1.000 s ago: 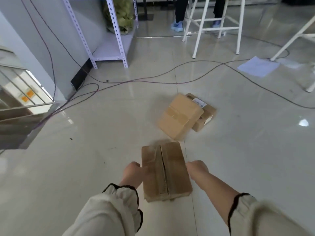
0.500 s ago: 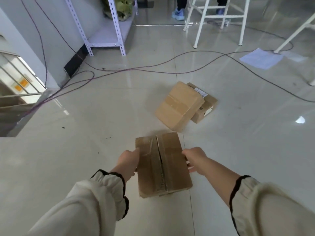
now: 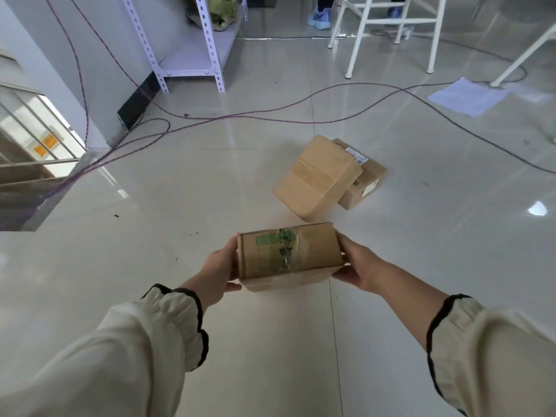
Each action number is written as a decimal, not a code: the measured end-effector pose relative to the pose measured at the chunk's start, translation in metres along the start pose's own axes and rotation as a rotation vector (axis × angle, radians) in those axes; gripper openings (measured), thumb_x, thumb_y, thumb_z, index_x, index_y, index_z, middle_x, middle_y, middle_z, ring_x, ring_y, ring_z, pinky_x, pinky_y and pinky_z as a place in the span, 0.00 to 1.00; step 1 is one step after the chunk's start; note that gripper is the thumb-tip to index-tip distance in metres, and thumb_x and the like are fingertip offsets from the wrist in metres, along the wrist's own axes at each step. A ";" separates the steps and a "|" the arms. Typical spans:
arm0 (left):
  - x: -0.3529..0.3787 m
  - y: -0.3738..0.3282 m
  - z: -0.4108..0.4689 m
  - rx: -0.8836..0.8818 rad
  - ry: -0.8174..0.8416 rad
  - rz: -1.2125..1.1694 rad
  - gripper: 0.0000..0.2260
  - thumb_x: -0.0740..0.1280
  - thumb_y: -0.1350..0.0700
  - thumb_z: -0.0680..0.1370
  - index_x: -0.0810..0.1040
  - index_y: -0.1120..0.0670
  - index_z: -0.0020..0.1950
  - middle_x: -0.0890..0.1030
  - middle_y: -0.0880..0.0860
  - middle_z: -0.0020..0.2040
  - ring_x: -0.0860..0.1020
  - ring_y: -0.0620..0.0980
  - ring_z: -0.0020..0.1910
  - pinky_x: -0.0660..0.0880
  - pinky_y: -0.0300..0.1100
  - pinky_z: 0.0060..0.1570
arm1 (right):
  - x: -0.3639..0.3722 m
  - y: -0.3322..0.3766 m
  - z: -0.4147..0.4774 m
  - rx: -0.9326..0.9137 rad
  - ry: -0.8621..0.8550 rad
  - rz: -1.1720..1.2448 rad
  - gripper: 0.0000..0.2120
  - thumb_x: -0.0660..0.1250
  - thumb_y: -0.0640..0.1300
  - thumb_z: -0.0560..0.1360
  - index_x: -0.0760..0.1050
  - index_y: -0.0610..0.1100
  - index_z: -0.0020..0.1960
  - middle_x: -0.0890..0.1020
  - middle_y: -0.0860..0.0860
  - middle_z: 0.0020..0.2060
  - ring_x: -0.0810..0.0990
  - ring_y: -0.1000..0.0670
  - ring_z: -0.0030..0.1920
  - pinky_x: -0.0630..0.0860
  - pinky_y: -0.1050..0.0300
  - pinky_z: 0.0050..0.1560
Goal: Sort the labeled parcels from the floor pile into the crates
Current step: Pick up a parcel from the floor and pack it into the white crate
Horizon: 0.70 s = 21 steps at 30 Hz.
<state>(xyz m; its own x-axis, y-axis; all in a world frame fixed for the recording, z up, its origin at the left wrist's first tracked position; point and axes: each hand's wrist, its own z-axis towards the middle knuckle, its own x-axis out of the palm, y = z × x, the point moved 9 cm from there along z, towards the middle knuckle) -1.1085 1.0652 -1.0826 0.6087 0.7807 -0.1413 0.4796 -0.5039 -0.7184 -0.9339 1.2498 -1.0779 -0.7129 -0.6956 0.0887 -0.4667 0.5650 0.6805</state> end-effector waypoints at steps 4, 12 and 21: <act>0.007 0.001 -0.004 -0.018 0.137 -0.076 0.15 0.61 0.47 0.80 0.80 0.56 0.50 0.76 0.58 0.48 0.77 0.56 0.44 0.80 0.47 0.41 | -0.003 -0.006 -0.001 0.014 0.062 -0.073 0.16 0.62 0.55 0.77 0.77 0.43 0.49 0.76 0.45 0.39 0.76 0.49 0.39 0.77 0.58 0.44; 0.005 -0.011 -0.004 0.170 0.063 0.165 0.08 0.67 0.67 0.73 0.72 0.61 0.35 0.77 0.56 0.34 0.77 0.51 0.34 0.80 0.40 0.38 | -0.007 -0.011 0.003 -0.019 0.123 -0.201 0.13 0.65 0.49 0.77 0.76 0.39 0.52 0.81 0.42 0.49 0.79 0.46 0.47 0.78 0.57 0.44; 0.031 0.026 0.006 0.151 0.089 0.632 0.10 0.69 0.69 0.70 0.69 0.59 0.42 0.79 0.58 0.45 0.81 0.57 0.46 0.82 0.50 0.44 | -0.007 -0.050 0.016 0.118 0.104 -0.616 0.06 0.66 0.29 0.74 0.71 0.38 0.44 0.79 0.45 0.38 0.81 0.46 0.44 0.81 0.53 0.47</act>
<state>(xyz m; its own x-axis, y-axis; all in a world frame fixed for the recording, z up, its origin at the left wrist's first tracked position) -1.0809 1.0787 -1.1099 0.7973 0.3142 -0.5154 -0.0781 -0.7929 -0.6043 -0.9142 1.2337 -1.1239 -0.2437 -0.9447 -0.2192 -0.8339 0.0887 0.5447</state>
